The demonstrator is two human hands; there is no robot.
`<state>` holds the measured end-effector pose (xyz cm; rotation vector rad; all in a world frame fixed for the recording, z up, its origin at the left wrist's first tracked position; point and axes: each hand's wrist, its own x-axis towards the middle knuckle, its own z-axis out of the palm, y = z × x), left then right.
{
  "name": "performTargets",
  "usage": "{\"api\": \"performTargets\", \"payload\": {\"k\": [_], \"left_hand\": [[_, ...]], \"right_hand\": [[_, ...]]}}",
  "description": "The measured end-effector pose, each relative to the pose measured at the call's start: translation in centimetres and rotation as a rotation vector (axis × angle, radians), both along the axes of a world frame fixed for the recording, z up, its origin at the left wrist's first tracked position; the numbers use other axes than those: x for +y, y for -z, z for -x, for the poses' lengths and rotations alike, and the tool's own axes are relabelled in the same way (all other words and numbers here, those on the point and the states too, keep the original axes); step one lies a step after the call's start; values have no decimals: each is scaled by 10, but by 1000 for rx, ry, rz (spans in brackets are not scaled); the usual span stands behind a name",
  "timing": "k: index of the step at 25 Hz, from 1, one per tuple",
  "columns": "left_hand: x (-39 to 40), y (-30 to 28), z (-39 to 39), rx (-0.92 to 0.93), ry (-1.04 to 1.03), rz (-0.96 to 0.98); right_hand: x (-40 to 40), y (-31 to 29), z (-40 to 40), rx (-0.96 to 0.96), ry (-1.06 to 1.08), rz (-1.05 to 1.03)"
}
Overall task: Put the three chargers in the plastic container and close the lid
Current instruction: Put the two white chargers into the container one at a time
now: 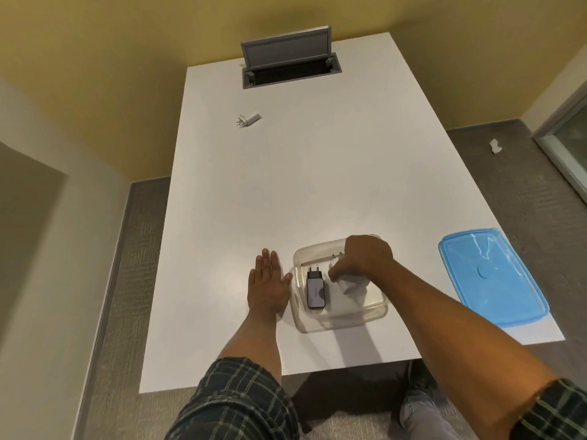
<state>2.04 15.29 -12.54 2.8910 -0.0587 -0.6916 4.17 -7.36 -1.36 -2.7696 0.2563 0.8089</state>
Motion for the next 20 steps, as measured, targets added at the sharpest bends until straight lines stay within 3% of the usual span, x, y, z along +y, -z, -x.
{"api": "performTargets", "payload": {"k": [7, 20], "left_hand": [[2, 3, 6, 42, -14, 32], [6, 12, 5, 47, -19, 64]], "right_hand": [[13, 34, 28, -90, 118, -16], [25, 74, 30, -157, 61, 62]]}}
